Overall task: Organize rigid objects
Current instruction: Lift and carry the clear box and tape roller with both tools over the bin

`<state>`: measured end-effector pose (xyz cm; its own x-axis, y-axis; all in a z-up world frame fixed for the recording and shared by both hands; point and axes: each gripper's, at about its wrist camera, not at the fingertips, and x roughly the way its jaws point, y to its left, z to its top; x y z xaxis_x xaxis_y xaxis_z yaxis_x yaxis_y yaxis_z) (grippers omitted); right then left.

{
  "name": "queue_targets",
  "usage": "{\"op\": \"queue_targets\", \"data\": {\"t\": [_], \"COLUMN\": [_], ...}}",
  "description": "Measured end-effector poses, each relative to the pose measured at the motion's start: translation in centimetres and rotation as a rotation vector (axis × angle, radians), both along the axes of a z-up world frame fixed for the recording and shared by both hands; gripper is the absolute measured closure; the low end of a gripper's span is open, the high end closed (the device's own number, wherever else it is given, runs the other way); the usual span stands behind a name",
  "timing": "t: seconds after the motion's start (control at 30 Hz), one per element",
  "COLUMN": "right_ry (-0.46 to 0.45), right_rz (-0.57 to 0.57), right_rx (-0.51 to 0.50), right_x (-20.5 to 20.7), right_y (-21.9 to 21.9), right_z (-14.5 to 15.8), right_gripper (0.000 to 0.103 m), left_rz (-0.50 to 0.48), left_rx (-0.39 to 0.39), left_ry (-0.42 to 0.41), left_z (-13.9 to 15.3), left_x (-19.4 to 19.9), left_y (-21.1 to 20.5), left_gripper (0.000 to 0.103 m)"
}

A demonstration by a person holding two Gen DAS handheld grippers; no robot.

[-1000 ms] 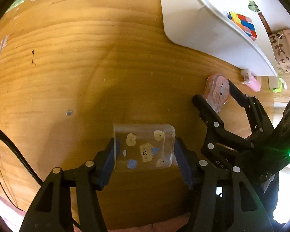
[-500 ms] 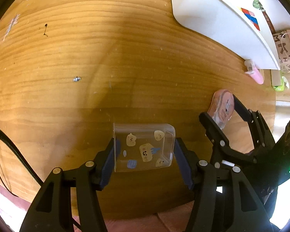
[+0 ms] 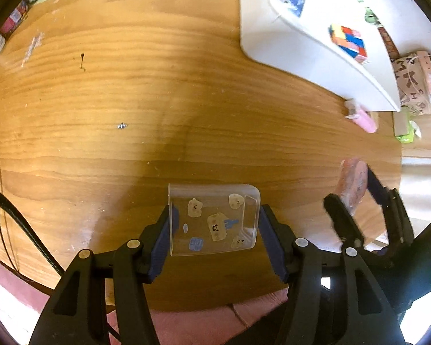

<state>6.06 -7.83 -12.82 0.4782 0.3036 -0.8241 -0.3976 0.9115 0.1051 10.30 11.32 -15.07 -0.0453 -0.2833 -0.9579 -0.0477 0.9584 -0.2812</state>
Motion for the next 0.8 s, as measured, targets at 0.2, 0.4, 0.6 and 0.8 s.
{"op": "queue_targets", "data": {"t": [0.2, 0.4, 0.6, 0.8], "right_ry": [-0.08, -0.153, -0.225, -0.27], "right_rz": [-0.012, -0.003, 0.003, -0.005], "right_rx": [0.012, 0.002, -0.008, -0.001], "right_x": [0.0, 1.0, 2.6, 4.6], "right_y": [-1.4, -2.4, -3.5, -4.9], "right_z": [4.3, 8.4, 12.0, 13.8], "right_gripper": [0.028, 0.028, 0.028, 0.028], "left_rz": [-0.026, -0.061, -0.067, -0.036], "left_rx": [-0.013, -0.018, -0.033, -0.012], "left_ry": [-0.046, -0.116, -0.165, -0.212], "left_z": [2.7, 4.9, 7.1, 8.4], "left_x": [0.9, 2.1, 4.0, 6.6], "left_y": [-1.0, -1.7, -2.6, -3.8], "left_gripper": [0.041, 0.041, 0.041, 0.041]}}
